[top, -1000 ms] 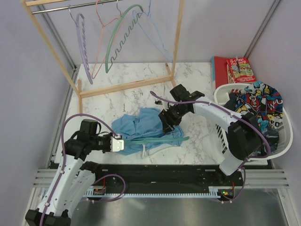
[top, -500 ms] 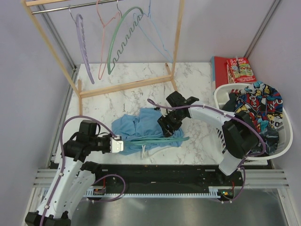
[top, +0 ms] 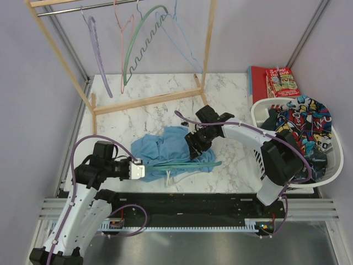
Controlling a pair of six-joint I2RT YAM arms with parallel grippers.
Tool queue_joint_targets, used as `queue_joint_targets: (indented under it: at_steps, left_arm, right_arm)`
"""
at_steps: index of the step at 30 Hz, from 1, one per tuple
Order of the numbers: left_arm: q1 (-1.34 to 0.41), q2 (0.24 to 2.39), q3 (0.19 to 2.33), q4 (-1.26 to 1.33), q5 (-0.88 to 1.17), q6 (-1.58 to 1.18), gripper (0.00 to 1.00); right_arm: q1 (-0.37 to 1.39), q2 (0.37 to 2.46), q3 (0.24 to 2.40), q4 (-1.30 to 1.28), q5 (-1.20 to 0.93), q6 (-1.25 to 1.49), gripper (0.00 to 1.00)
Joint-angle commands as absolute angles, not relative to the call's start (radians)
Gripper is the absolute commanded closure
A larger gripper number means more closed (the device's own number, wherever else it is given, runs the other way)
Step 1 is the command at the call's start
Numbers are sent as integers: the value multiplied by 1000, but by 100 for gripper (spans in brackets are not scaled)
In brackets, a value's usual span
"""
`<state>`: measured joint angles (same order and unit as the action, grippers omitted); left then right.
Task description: Place the shorts on the hanger
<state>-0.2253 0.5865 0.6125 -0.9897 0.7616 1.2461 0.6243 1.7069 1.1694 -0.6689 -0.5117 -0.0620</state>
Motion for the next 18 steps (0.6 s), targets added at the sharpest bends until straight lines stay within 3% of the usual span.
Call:
queue_joint_targets:
  at_steps: [1,4,8,13,18]
  left_arm:
    - [-229,612,663,-966,816,1209,98]
    - [-229,633,670,-939,824,1151,98]
    - [-229,655,684,-910,825,1105,98]
    - [-227,653,696,-876,824,1043,98]
    - [-224,660,730,-891,752,1000,98]
  right_arm:
    - [635,1704,1144,-604,-462,-58,44]
    - [658,1698,1115,-571,-437,-80,49]
    - [686,1695,1098,-554,-433,-81,64]
    - [712,1704,1069,-555,-376,-95,59]
    - [666,1663,1074,-627,-304,-153,77]
